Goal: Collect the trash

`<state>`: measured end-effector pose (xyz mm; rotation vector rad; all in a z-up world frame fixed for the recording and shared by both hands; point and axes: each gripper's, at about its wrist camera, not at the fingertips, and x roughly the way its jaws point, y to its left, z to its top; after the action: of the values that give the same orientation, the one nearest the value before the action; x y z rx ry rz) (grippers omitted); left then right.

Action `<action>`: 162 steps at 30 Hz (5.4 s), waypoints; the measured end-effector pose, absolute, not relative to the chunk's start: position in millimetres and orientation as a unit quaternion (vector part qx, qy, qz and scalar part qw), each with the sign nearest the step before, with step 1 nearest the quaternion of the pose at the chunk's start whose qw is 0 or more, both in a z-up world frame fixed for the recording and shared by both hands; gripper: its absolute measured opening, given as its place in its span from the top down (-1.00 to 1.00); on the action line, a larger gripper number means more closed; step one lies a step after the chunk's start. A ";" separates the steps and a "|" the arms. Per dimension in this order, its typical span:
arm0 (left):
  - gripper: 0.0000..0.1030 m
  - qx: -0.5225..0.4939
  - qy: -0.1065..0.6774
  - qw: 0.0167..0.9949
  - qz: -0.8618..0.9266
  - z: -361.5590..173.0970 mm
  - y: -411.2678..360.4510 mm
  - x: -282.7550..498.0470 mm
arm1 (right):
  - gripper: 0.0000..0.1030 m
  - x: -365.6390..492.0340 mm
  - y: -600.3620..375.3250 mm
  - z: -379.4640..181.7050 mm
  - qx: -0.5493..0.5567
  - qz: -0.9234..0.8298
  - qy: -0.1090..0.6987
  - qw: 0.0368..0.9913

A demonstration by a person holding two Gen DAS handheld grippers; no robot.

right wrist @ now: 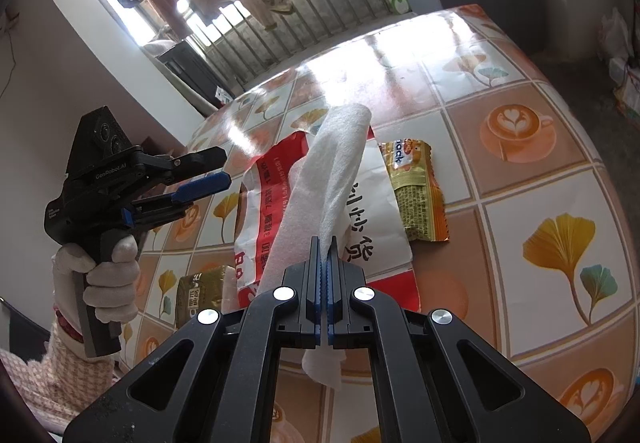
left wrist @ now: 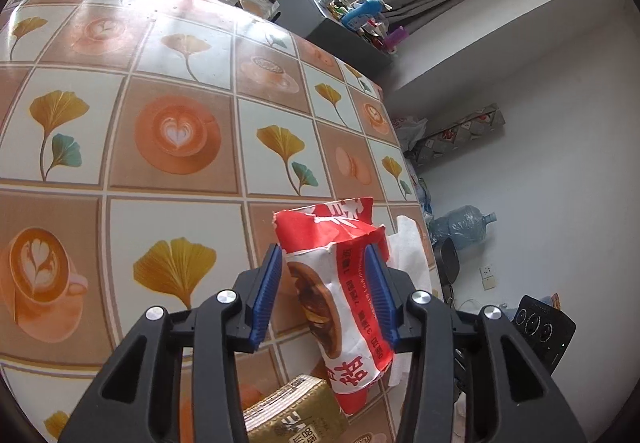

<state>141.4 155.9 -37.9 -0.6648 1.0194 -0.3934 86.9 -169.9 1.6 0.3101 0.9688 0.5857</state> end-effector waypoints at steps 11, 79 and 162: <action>0.19 -0.359 0.527 0.740 -0.214 -69.8 145.5 148.8 | 0.99 89.2 -167.8 3.3 0.140 0.272 0.459 0.834; 0.42 -0.022 0.374 0.888 -0.268 36.2 -25.8 73.2 | 0.99 36.5 -290.5 38.4 0.234 0.162 0.383 0.879; -0.26 -0.022 0.361 0.917 -0.169 90.7 49.0 163.3 | 0.11 39.3 -464.1 -16.4 0.409 0.036 0.300 0.861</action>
<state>163.3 49.0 90.7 -0.0453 0.7427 -0.3477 39.3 -464.1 -16.4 0.8591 0.6302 0.0763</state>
